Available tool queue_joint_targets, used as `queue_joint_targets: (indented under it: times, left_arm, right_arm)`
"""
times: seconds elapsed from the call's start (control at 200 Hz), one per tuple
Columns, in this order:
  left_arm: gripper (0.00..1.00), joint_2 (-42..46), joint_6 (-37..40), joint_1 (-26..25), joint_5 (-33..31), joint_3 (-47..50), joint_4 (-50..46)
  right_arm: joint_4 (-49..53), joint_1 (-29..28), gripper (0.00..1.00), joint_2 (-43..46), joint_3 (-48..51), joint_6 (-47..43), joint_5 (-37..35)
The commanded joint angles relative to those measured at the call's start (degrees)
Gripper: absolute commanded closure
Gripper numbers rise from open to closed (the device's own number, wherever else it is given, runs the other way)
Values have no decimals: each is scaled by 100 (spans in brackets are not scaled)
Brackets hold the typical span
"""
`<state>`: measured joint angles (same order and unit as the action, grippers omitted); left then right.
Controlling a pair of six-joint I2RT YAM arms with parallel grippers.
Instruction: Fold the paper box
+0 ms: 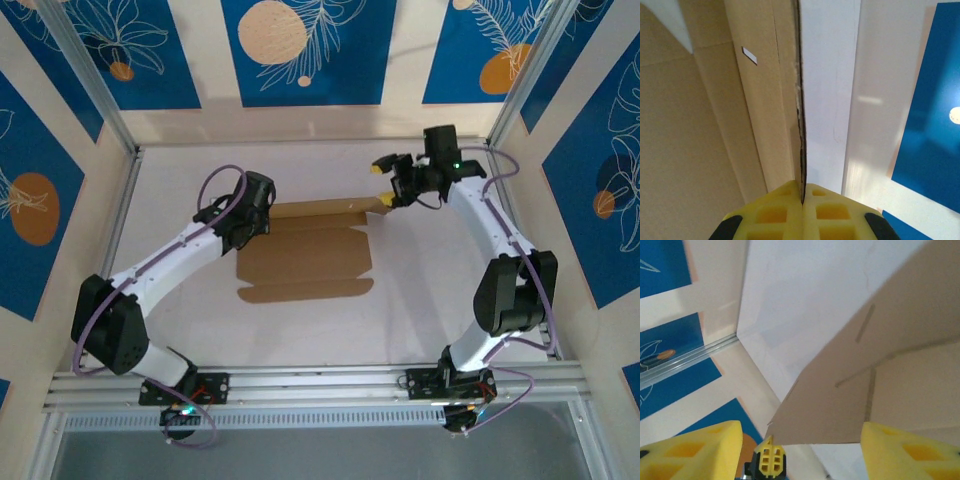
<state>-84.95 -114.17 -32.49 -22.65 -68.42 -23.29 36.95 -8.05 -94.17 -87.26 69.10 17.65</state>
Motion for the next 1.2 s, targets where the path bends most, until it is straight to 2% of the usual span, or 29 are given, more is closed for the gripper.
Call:
queue_joint_targets:
  times: [0.0,0.09,0.21,0.34,0.5,0.705,1.025,1.07,1.196]
  left_arm:
    - [100,-39,-202,54,35,-306,-648]
    - [100,-70,-202,76,111,-357,-695]
    - [100,-108,-253,126,225,-398,-821]
    - [100,-136,-272,195,311,-393,-880]
    - [100,-164,-345,230,359,-348,-855]
    - [100,-188,-345,234,371,-360,-835]
    - [100,-224,-351,226,369,-467,-862]
    - [100,-224,-355,234,361,-463,-870]
    - [100,-216,-345,234,354,-483,-919]
  right_arm:
    - [1352,-30,34,-50,-881,-1838,-721]
    - [1730,-178,33,-223,-1327,-2798,-1236]
    - [2348,-333,28,-689,-1898,-3393,-1673]
    - [2353,-378,26,-939,-1847,-3315,-852]
    - [2263,-514,28,-932,-1549,-3185,-669]
    - [1708,-575,31,-585,-924,-2848,168]
    - [1625,-807,36,-559,-803,-2824,537]
    - [1784,-804,37,-559,-913,-2929,295]
    - [2203,-871,37,-353,-1244,-3551,-1207]
